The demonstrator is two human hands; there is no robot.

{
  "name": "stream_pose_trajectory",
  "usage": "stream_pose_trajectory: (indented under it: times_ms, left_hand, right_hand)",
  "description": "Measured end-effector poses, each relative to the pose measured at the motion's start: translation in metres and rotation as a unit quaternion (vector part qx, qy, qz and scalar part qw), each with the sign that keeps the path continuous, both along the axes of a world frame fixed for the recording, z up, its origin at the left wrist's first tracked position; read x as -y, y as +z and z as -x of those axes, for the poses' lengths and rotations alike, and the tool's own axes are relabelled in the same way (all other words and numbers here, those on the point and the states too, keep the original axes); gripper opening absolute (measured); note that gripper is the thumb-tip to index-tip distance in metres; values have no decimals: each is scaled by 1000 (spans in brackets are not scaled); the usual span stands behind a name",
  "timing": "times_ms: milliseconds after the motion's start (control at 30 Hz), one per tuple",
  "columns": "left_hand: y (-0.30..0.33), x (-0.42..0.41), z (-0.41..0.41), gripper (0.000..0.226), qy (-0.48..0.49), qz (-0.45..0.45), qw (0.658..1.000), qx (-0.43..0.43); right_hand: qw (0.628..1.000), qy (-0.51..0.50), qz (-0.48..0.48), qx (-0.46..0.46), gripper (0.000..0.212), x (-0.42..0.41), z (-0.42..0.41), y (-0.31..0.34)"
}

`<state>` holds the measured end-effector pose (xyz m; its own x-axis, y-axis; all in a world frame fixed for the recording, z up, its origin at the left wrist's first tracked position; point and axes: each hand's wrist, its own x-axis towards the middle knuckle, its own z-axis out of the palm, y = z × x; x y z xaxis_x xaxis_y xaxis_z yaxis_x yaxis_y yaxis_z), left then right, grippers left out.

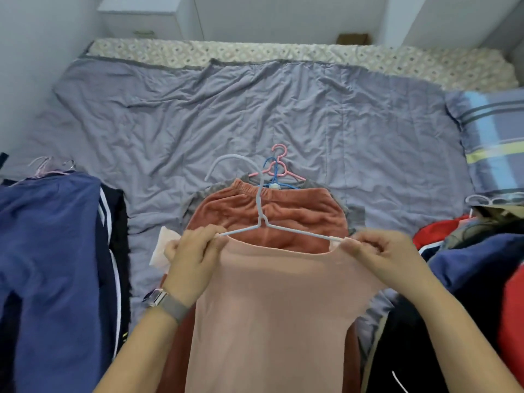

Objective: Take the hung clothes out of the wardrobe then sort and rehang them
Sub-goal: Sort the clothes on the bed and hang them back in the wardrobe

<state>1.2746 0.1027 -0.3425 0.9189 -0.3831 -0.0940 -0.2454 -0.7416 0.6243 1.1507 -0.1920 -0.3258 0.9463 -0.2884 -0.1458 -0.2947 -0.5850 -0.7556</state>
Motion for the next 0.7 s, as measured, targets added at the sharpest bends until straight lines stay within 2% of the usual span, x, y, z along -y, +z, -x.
stream_pose_trajectory:
  times_ms: [67, 167, 233, 300, 400, 500, 600, 700]
  left_hand:
    - [27, -17, 20, 22, 24, 77, 995, -51]
    - [80, -47, 63, 15, 54, 125, 989, -53]
    - [115, -74, 94, 11, 81, 126, 989, -16]
    - [146, -112, 130, 14, 96, 121, 988, 19]
    - [182, -186, 197, 16, 120, 109, 986, 25]
    - [207, -264, 272, 19, 151, 81, 985, 20]
    - [220, -325, 325, 23, 152, 93, 984, 12]
    - [235, -354, 361, 22, 145, 77, 985, 56]
  right_hand:
    - [996, 29, 82, 35, 10, -10, 15, 25]
    - [985, 61, 138, 87, 28, -41, 44, 61]
    - [978, 56, 166, 114, 36, -77, 69, 84]
    - [973, 47, 190, 124, 28, -120, 99, 103]
    - [971, 24, 191, 142, 24, -195, 154, 135]
    - [972, 41, 187, 140, 32, -272, 212, 156]
    - [974, 41, 185, 125, 25, -337, 264, 170]
    - [976, 44, 186, 109, 25, -371, 305, 187]
